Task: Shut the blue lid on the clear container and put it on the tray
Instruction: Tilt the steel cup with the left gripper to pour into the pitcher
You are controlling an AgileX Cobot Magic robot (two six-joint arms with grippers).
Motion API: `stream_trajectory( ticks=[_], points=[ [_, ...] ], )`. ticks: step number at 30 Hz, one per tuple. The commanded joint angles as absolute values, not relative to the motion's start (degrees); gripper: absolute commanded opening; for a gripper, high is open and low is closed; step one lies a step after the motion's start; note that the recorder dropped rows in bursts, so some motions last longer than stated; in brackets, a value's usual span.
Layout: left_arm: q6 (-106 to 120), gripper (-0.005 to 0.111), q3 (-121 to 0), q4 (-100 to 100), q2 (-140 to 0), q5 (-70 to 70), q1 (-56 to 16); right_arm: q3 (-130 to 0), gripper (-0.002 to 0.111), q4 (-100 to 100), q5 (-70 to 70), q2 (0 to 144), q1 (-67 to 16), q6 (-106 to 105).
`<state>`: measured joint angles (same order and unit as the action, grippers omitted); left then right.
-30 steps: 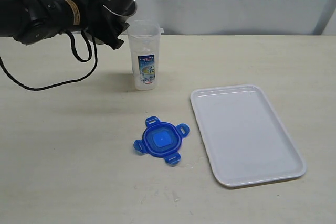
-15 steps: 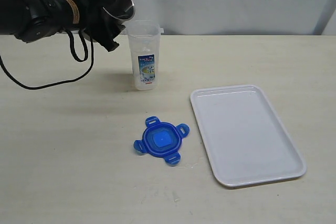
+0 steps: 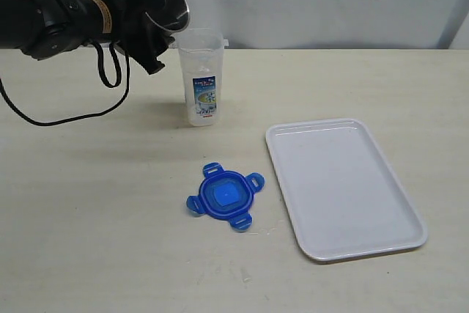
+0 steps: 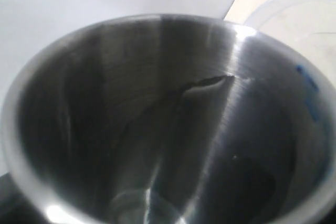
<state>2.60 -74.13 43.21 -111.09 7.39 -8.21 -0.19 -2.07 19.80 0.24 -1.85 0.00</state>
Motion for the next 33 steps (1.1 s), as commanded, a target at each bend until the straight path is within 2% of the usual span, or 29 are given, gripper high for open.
stream_trajectory(
  ticks=[1, 33],
  points=[
    [4.5, 0.0, -75.0, 42.8, -110.5, 9.4, -8.3, 0.0, 0.004, -2.0, 19.7, 0.0, -1.5, -0.5],
    [7.3, 0.0, -77.0, 42.8, -110.5, 7.5, -8.3, 0.0, 0.004, -2.0, 19.7, 0.0, -1.5, -0.5]
  ],
)
